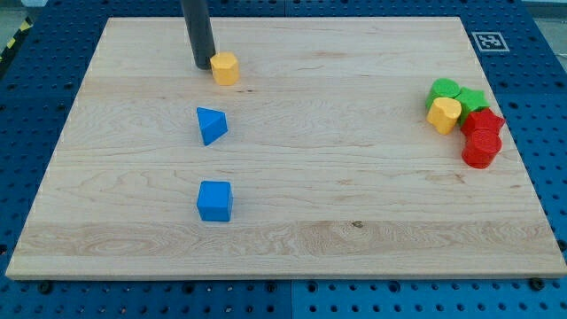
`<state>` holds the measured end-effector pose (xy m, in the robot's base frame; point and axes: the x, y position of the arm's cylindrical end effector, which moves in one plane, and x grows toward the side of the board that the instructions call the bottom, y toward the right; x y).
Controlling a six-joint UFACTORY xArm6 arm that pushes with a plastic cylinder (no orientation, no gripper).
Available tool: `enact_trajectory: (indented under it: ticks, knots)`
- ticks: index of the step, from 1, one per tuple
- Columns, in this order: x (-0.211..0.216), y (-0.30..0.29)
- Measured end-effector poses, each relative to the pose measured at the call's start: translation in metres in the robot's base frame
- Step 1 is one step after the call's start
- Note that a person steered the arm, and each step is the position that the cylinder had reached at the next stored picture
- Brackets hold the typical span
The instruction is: Place the yellow hexagon diagonally top right to the blue cube
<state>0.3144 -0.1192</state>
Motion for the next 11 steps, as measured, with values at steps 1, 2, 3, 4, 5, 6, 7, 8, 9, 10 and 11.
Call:
enact_trajectory:
  ticks: [1,2,3,4,5,6,7,8,9,10,11]
  knots:
    - [0.026,0.006]
    - [0.032,0.031]
    - [-0.008,0.032]
    - [-0.023,0.035]
    - [0.011,0.057]
    - [0.038,0.063]
    - [0.049,0.063]
    - [0.052,0.068]
    - [0.054,0.099]
    - [0.065,0.124]
    - [0.079,0.146]
